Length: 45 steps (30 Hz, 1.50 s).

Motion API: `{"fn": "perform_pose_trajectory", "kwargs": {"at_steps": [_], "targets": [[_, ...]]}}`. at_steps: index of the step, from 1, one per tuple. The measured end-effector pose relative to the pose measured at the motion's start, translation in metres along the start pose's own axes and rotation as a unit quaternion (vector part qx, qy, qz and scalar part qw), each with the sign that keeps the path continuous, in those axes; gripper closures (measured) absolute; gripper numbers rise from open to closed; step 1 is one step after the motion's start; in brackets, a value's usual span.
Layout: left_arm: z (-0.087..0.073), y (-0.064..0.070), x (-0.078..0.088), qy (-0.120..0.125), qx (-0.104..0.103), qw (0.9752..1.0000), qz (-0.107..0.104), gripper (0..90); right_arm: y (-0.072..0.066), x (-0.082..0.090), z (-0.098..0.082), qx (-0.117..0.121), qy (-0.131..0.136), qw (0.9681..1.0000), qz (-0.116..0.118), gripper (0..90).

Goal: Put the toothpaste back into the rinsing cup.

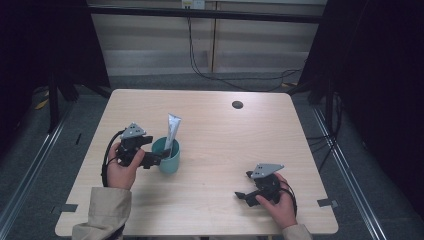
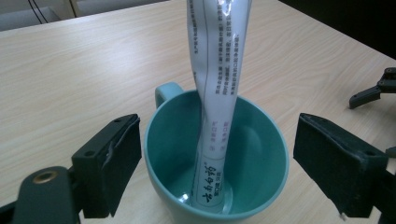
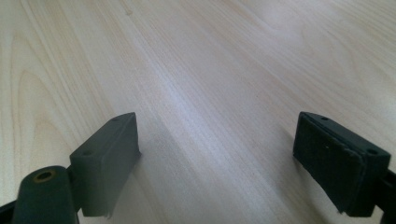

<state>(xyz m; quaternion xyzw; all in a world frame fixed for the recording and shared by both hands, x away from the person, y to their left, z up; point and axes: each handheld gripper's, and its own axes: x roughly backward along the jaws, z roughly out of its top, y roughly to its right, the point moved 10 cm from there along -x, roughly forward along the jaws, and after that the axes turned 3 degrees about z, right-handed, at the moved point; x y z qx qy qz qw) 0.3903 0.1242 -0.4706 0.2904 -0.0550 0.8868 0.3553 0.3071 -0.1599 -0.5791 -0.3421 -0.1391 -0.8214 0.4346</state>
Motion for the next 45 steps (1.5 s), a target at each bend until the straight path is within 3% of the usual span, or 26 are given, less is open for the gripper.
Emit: {"fn": "perform_pose_trajectory", "kwargs": {"at_steps": [29,45], "targets": [[-0.025,-0.009,0.015,-0.017,-0.009,0.9997,-0.015,15.1,0.000,0.000,0.000,0.000,0.000,1.0000,0.000,13.7],[-0.040,-0.018,0.022,-0.017,-0.002,0.9998,-0.006,15.2,0.000,0.000,0.000,0.000,0.000,1.0000,0.000,13.7]]}}
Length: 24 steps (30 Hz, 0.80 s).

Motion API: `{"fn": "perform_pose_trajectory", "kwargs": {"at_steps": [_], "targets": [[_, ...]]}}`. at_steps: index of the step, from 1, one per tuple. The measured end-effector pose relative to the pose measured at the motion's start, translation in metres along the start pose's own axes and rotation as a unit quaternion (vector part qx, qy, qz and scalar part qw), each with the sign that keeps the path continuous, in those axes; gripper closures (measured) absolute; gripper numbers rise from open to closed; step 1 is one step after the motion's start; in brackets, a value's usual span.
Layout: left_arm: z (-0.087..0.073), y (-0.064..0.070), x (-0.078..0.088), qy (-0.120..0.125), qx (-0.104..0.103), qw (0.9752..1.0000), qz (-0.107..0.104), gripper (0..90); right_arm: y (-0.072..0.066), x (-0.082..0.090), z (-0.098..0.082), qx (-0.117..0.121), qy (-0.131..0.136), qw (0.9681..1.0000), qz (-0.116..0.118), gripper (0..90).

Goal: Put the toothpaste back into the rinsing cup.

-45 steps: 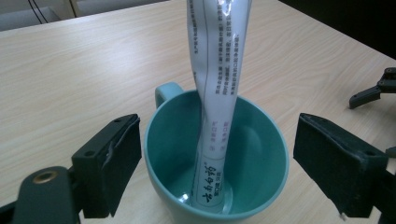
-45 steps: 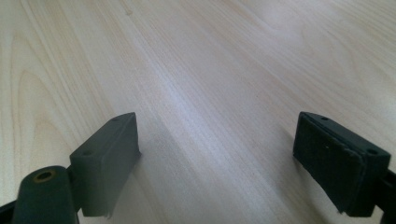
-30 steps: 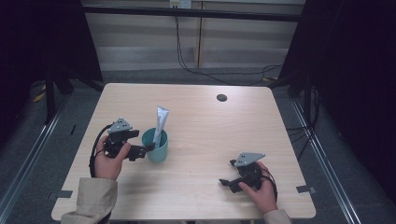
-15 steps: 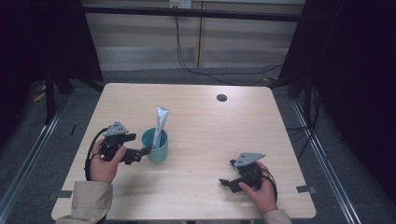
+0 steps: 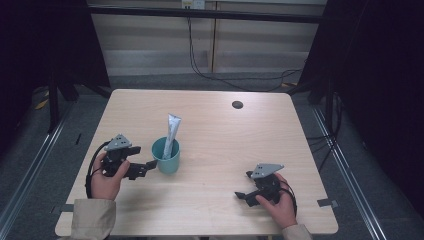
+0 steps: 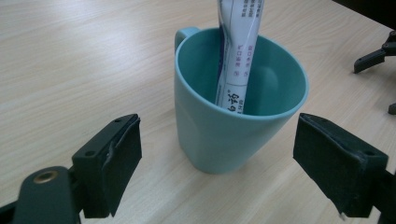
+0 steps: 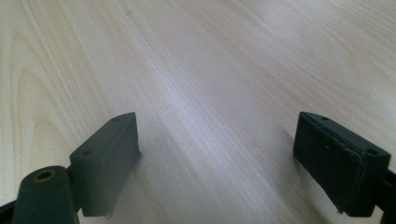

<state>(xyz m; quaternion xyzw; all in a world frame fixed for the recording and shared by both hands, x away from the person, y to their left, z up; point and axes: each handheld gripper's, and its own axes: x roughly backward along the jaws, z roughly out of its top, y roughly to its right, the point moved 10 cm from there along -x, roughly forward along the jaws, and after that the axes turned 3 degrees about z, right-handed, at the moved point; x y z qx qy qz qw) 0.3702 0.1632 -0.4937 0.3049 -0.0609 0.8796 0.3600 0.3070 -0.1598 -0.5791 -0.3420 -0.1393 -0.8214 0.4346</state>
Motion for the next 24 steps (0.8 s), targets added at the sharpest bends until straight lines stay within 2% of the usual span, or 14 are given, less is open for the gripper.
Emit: {"fn": "perform_pose_trajectory", "kwargs": {"at_steps": [14,17,20,24], "targets": [[-0.022,-0.010,-0.003,-0.010,0.015,0.9998,0.005,15.3,0.000,0.000,0.000,0.000,0.000,1.0000,0.000,13.7],[-0.025,-0.010,-0.004,-0.008,0.022,0.9997,0.005,15.3,0.000,0.000,0.000,0.000,0.000,1.0000,0.000,13.7],[-0.031,-0.010,-0.005,-0.014,0.018,0.9997,0.004,15.3,0.000,0.000,0.000,0.000,0.000,1.0000,0.000,13.7],[-0.038,-0.011,-0.008,-0.016,0.027,0.9995,0.004,15.3,0.000,0.000,0.000,0.000,0.000,1.0000,0.000,13.7]]}}
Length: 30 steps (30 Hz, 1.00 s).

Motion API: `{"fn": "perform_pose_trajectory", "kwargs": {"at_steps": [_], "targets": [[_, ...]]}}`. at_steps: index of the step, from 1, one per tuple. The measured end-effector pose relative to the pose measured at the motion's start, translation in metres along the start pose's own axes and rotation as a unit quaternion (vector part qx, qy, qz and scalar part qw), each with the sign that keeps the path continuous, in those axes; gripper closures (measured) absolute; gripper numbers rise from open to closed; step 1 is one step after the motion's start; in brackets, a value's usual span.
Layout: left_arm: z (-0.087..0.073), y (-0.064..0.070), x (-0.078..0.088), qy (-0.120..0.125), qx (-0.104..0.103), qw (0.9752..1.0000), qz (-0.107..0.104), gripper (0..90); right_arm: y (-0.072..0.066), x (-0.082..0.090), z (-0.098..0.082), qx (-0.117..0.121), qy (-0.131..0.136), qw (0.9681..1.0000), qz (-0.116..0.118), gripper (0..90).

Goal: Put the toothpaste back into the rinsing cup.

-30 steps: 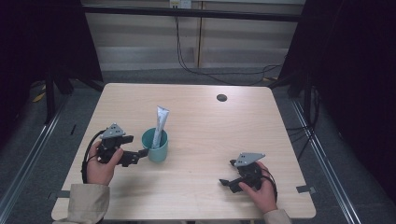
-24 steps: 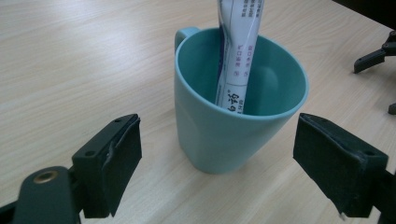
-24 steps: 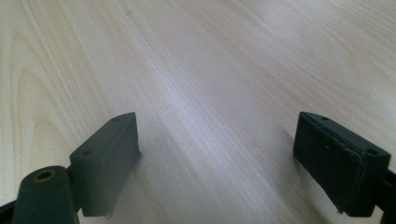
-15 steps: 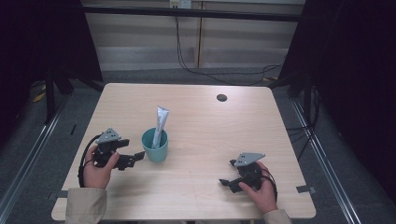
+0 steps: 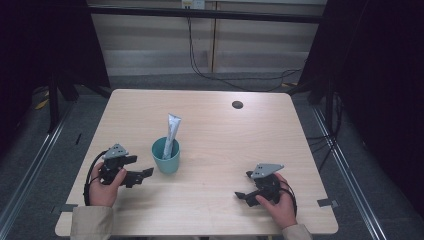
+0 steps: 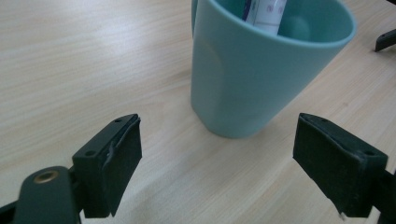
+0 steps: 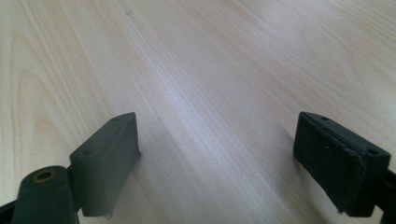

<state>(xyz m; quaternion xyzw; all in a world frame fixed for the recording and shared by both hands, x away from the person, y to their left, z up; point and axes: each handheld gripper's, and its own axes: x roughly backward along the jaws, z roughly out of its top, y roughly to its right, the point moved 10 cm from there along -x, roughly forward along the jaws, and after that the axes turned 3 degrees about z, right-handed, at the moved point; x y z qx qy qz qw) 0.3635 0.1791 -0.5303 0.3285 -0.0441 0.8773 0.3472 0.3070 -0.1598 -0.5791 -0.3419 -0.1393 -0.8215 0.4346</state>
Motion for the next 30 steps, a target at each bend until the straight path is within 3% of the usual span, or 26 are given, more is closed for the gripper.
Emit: {"fn": "perform_pose_trajectory", "kwargs": {"at_steps": [21,30], "targets": [[-0.026,-0.010,-0.010,-0.019,0.010,0.9997,0.011,15.6,0.000,0.000,0.000,0.000,0.000,1.0000,0.000,13.7],[-0.033,-0.014,-0.011,-0.029,0.005,0.9994,0.019,15.6,0.000,0.000,0.000,0.000,0.000,1.0000,0.000,13.7]]}}
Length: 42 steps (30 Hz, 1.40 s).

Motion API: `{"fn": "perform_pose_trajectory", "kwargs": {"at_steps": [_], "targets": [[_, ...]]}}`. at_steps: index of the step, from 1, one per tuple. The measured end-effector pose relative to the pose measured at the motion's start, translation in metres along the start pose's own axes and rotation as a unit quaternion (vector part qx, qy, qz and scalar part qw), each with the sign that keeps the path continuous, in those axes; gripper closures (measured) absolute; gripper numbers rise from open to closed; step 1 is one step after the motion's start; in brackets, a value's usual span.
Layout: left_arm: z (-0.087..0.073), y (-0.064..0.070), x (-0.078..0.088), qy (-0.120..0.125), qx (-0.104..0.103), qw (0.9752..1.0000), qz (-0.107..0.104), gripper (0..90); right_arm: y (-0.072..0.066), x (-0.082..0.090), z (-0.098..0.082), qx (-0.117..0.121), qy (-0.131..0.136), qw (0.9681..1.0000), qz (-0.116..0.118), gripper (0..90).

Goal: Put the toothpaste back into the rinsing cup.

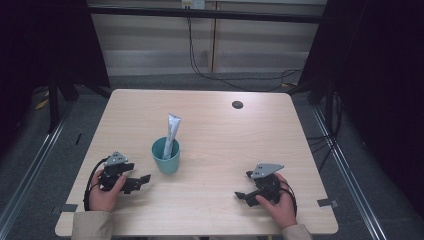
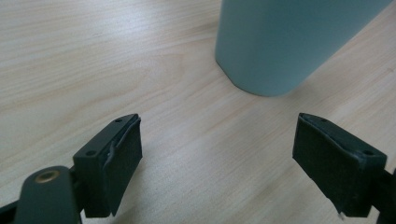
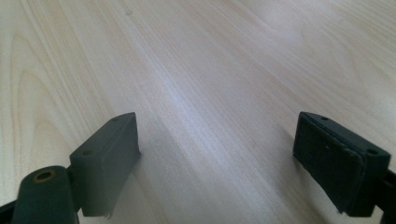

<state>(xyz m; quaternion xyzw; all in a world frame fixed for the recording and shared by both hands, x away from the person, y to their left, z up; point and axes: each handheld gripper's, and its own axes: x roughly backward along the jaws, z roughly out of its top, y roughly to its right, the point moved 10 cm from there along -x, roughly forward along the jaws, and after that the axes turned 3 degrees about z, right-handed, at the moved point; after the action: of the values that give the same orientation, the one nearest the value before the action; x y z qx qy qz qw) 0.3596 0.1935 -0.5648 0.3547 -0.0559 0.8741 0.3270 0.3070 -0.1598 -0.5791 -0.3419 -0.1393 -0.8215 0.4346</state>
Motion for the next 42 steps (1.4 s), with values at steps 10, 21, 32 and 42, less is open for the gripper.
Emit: {"fn": "perform_pose_trajectory", "kwargs": {"at_steps": [10,21,32,42], "targets": [[-0.0039,-0.0017,-0.0014,-0.006,-0.006,1.0000,0.004,15.6,0.0000,0.0000,0.0000,0.000,0.000,1.0000,0.000,13.7],[-0.0060,-0.0019,-0.0025,-0.010,-0.008,0.9999,0.007,15.6,0.0000,0.0000,0.0000,0.000,0.000,1.0000,0.000,13.7],[-0.0090,-0.0025,-0.0048,-0.009,-0.041,0.9989,0.022,15.5,-0.0001,0.0000,0.0000,0.000,0.000,1.0000,0.000,13.7],[-0.0100,-0.0020,-0.0052,-0.015,-0.052,0.9981,0.029,15.2,-0.0001,0.0000,-0.0001,0.000,0.000,1.0000,0.000,13.7]]}}
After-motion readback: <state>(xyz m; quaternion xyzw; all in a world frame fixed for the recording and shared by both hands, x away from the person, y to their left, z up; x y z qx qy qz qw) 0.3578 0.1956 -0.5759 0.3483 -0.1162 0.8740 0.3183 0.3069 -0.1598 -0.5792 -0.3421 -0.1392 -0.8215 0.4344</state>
